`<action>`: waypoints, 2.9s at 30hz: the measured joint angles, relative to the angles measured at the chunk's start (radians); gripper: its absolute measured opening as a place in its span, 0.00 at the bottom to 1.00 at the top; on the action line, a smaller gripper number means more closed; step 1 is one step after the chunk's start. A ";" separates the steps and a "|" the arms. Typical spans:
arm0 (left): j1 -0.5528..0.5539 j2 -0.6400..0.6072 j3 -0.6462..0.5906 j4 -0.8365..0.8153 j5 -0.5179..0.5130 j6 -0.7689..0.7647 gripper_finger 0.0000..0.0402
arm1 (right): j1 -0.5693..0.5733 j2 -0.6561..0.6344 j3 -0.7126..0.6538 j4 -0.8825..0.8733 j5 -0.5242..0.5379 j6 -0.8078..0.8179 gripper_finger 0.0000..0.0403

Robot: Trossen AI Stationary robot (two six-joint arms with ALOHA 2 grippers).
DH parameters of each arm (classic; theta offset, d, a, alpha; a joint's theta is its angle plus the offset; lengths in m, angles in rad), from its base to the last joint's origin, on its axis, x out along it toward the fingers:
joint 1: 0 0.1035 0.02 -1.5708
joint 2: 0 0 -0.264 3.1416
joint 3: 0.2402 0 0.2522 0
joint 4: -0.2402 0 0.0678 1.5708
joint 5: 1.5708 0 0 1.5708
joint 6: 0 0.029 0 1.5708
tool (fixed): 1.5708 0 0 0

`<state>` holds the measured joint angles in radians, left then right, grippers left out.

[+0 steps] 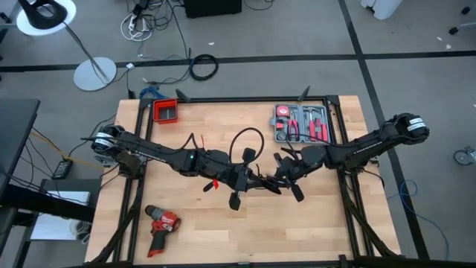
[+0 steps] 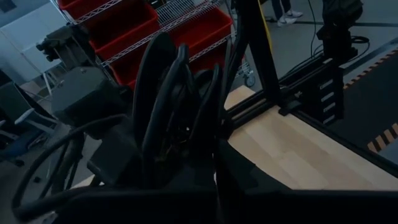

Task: Coil cords
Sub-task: Coil the black wire onto the black spool

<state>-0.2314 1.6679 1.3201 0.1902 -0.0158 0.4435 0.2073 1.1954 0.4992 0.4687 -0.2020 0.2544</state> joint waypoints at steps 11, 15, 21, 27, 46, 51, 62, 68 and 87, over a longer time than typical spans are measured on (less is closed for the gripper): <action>0.000 0.000 0.000 0.017 0.000 -0.001 0.00 | 0.015 0.000 0.000 -0.111 0.020 0.028 0.01; 0.000 0.000 0.000 0.044 -0.016 0.013 0.00 | 0.020 0.000 0.000 -0.130 0.031 0.035 0.01; 0.000 -0.008 0.000 -0.010 -0.062 0.020 0.00 | 0.076 0.000 0.000 -0.191 0.033 0.067 0.01; -0.005 -0.029 -0.001 -0.072 -0.065 -0.009 0.00 | 0.105 -0.006 0.002 -0.288 0.116 0.092 0.01; -0.037 -0.042 0.000 -0.145 -0.139 -0.029 0.00 | 0.157 -0.292 -0.001 -0.639 0.314 0.189 0.01; -0.037 -0.043 0.002 -0.200 -0.177 -0.054 0.00 | 0.206 -0.345 -0.001 -0.670 0.313 0.190 0.01; -0.017 -0.095 0.002 -0.410 -0.207 -0.177 0.00 | 0.320 -0.410 0.000 -0.676 0.319 0.163 0.01; -0.006 -0.094 0.002 -0.470 -0.209 -0.233 0.00 | 0.353 -0.430 0.016 -0.682 0.333 0.133 0.01; 0.016 -0.007 0.001 -0.431 -0.084 -0.367 0.00 | 0.276 -0.412 0.152 -0.387 0.377 -0.326 0.01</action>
<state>-0.2157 1.6609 1.3212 -0.2412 -0.1000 0.0763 0.4831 0.7834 0.6510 0.0820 0.1752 -0.0716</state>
